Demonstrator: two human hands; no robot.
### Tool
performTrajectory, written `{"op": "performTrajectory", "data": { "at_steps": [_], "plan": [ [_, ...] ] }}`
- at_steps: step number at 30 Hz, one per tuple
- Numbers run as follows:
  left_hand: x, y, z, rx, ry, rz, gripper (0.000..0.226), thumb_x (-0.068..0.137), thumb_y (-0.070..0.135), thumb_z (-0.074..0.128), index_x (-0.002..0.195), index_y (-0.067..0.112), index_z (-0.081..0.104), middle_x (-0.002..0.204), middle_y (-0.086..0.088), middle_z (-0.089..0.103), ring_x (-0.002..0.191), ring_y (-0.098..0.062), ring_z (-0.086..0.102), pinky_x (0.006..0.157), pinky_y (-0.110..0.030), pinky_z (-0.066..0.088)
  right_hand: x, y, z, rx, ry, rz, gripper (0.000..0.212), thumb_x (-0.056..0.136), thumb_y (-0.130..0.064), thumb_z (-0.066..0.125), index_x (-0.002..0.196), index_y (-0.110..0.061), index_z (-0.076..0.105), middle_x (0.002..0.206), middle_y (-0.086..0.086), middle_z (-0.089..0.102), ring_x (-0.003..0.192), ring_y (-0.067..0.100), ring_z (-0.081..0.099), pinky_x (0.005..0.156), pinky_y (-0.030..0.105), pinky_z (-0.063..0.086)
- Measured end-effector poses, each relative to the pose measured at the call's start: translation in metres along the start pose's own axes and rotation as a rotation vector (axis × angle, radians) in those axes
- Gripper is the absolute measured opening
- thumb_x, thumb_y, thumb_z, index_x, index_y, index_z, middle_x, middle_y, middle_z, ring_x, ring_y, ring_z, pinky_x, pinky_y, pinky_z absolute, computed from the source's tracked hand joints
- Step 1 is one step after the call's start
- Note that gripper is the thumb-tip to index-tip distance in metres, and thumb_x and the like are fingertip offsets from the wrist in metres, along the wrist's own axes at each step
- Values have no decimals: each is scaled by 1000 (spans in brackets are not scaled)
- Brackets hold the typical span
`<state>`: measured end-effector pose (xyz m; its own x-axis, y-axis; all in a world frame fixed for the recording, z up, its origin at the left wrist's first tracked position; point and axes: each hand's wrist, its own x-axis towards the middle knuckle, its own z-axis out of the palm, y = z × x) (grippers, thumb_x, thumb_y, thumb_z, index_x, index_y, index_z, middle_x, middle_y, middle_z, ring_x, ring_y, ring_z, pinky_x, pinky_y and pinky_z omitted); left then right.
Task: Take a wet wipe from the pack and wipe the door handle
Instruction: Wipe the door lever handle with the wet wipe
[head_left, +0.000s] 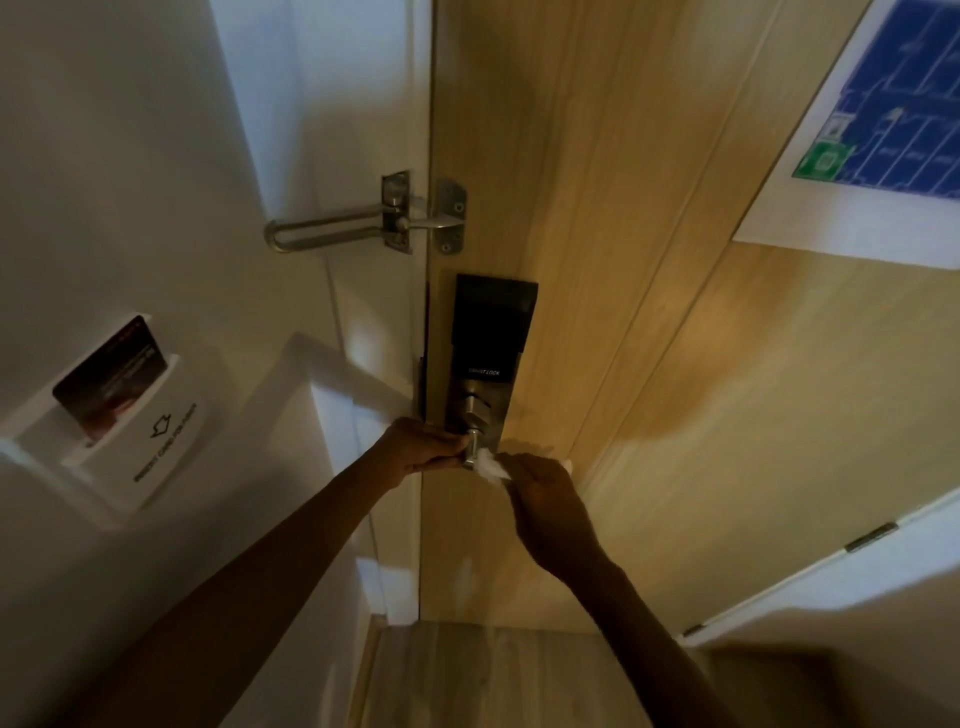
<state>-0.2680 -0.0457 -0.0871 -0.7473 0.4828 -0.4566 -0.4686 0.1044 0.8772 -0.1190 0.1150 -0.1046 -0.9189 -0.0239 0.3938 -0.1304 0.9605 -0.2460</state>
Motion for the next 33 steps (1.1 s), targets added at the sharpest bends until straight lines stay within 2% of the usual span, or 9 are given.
{"op": "performTrajectory", "data": {
  "at_steps": [5, 9, 11, 14, 20, 22, 24, 27, 33],
  "plan": [
    [1, 1, -1, 35, -24, 18, 46, 70, 8, 80, 111, -7, 65, 108, -21, 72, 99, -30, 71, 91, -41, 56, 8, 18, -5, 49, 1, 160, 21, 100, -24, 41, 104, -16, 60, 91, 5, 66, 79, 20, 60, 76, 42, 52],
    [0, 2, -2, 12, -32, -1, 45, 70, 7, 79, 111, -8, 65, 107, -21, 71, 97, -28, 71, 80, -31, 60, 12, -13, 15, -52, 5, 105, 23, 90, -12, 58, 113, -16, 61, 104, 7, 68, 98, 23, 62, 91, 44, 46],
    [-1, 2, -2, -7, -51, 11, 43, 72, 5, 77, 110, -8, 65, 105, -21, 72, 91, -25, 73, 75, -28, 61, 10, -2, 3, 76, -12, 49, 26, 92, -13, 58, 117, -20, 61, 106, 2, 69, 99, 13, 62, 90, 31, 48],
    [0, 1, -3, -24, -71, 41, 39, 74, 3, 76, 110, -7, 65, 105, -20, 72, 88, -22, 74, 71, -26, 61, 18, 5, -44, 282, 83, 96, 21, 96, -11, 51, 108, -18, 67, 90, -5, 71, 76, -2, 63, 67, 9, 45],
    [4, -1, -5, -12, -72, 32, 41, 74, 4, 77, 111, -7, 64, 106, -19, 72, 88, -21, 74, 70, -24, 60, 38, 4, -58, 1066, 253, 613, 16, 90, -8, 58, 99, -17, 68, 100, -2, 71, 89, 12, 66, 69, 25, 55],
    [5, -2, -5, -10, -74, 34, 40, 74, 5, 77, 110, -6, 65, 105, -18, 73, 87, -20, 74, 70, -24, 60, 33, 0, -45, 958, 304, 654, 14, 88, -5, 60, 92, -17, 66, 94, -8, 68, 84, 5, 64, 64, 20, 52],
    [5, -2, -5, -9, -72, 30, 37, 74, 5, 77, 108, -5, 66, 98, -14, 75, 85, -18, 74, 69, -24, 60, 23, 3, -31, 703, 345, 514, 14, 86, 1, 61, 86, -12, 63, 87, -8, 66, 78, -1, 61, 63, 13, 47],
    [3, -2, -4, -10, -81, 44, 37, 74, 6, 77, 108, -4, 66, 97, -12, 76, 88, -21, 74, 70, -25, 61, 10, 17, -17, 391, 357, 321, 14, 87, -5, 61, 96, -14, 63, 94, -3, 64, 85, 11, 58, 72, 18, 44],
    [2, -1, -3, -47, -65, 13, 29, 75, 3, 75, 102, -5, 67, 97, -16, 74, 82, -19, 75, 65, -22, 59, -2, 23, -19, 198, 142, 139, 24, 93, -18, 47, 109, -16, 64, 112, 5, 64, 105, 17, 53, 91, 21, 40]
  ]
}}
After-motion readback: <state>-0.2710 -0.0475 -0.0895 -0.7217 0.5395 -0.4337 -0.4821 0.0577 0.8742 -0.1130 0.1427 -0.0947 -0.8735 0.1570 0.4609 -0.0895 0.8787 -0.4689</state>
